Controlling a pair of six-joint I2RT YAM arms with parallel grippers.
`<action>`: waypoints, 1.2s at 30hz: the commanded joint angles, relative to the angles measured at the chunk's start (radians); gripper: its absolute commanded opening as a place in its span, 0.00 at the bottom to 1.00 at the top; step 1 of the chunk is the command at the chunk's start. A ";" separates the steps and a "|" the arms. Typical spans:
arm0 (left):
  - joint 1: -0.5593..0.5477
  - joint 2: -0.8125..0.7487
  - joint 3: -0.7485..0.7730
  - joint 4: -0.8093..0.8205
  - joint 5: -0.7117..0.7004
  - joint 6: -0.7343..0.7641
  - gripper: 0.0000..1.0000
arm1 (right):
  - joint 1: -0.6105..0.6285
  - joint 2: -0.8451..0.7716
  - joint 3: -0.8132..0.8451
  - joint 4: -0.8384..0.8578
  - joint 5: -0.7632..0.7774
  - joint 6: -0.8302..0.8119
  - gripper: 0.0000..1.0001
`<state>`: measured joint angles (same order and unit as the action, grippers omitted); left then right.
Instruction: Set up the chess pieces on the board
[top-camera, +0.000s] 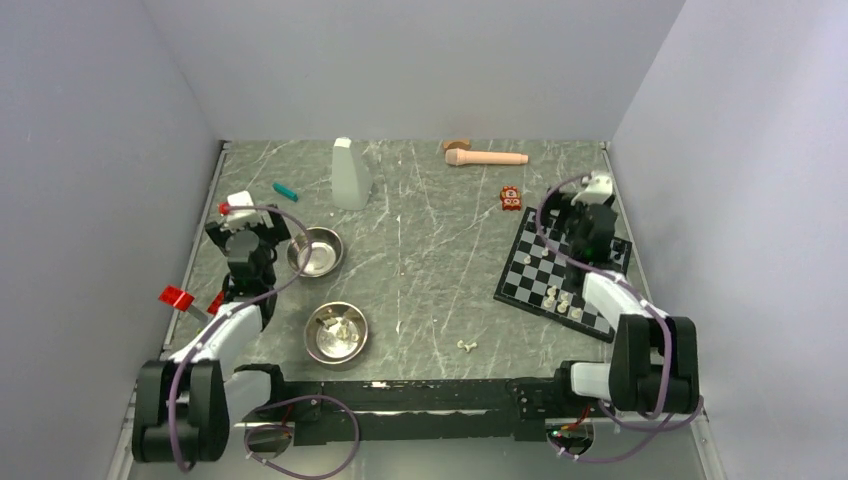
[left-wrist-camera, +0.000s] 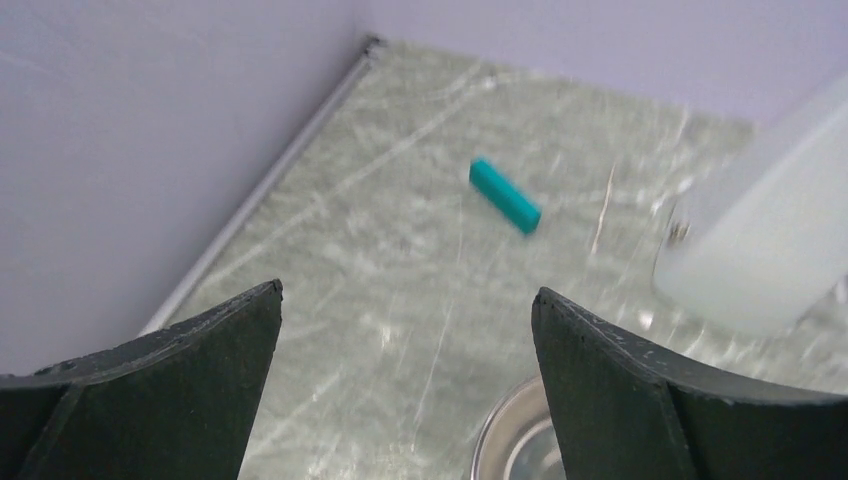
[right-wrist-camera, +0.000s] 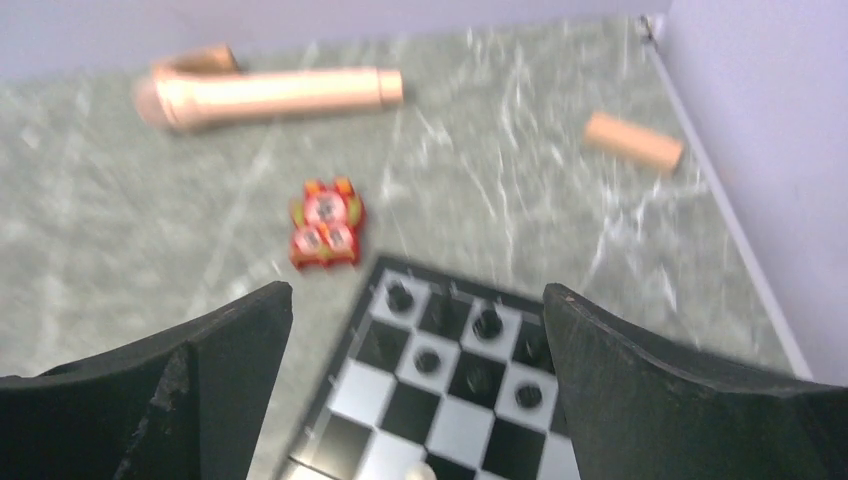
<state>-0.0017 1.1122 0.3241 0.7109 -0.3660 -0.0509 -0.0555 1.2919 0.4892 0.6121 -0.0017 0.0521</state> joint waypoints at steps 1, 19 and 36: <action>-0.004 -0.106 0.166 -0.326 -0.081 -0.149 0.99 | 0.003 -0.075 0.239 -0.372 -0.002 0.155 1.00; 0.030 -0.116 0.441 -0.732 0.295 -0.400 0.99 | -0.350 -0.054 0.456 -1.151 0.356 0.567 0.57; -0.257 0.078 0.551 -0.681 0.369 -0.361 0.88 | -0.409 0.196 0.342 -1.084 0.591 0.500 0.04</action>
<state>-0.1825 1.1549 0.8070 -0.0071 -0.0132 -0.4316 -0.4606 1.4578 0.8310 -0.4854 0.4969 0.5575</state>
